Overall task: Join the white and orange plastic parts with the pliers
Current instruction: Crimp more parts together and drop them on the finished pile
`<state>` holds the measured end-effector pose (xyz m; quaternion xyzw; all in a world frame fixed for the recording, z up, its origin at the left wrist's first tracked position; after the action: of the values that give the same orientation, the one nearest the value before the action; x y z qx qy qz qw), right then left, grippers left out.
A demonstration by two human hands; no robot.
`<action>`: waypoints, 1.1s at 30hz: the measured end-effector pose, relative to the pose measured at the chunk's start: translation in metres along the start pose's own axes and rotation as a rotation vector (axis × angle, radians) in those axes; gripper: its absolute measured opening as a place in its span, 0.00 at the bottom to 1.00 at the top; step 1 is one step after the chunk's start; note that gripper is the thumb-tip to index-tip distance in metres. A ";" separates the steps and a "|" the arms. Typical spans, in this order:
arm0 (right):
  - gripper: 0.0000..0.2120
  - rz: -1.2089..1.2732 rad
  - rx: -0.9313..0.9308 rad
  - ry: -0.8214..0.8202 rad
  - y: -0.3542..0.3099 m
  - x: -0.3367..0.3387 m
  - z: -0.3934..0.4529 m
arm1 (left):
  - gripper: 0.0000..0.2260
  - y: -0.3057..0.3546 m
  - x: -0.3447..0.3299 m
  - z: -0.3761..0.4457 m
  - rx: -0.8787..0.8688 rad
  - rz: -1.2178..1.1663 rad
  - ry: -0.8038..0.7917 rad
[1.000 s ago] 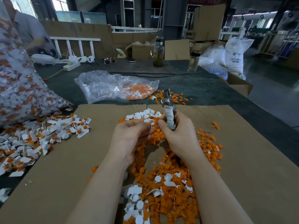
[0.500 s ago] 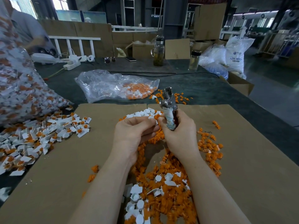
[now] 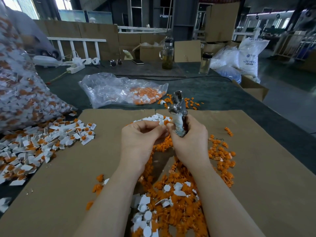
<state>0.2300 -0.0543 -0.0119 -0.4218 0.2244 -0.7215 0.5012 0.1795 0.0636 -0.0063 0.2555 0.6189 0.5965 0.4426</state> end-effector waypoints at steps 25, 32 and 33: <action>0.06 0.011 -0.067 -0.220 -0.001 0.003 0.003 | 0.05 -0.002 0.002 0.002 -0.077 0.243 0.137; 0.05 0.034 -0.117 -0.405 0.001 0.017 0.009 | 0.05 0.002 0.003 0.003 -0.103 0.253 0.123; 0.05 0.026 -0.124 -0.437 0.001 0.020 0.009 | 0.05 0.003 0.003 0.003 -0.106 0.246 0.115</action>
<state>0.2354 -0.0720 -0.0005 -0.5952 0.1599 -0.5912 0.5202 0.1803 0.0684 -0.0041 0.2712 0.5749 0.6918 0.3425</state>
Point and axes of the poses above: each hand's wrist, its own z-axis towards the middle knuckle, its own x-axis out of the back of the hand, y = z × x, the point moved 1 cm from there along z, towards the middle knuckle, and after that the axes turned 1 degree about -x, right-handed, at the moved point
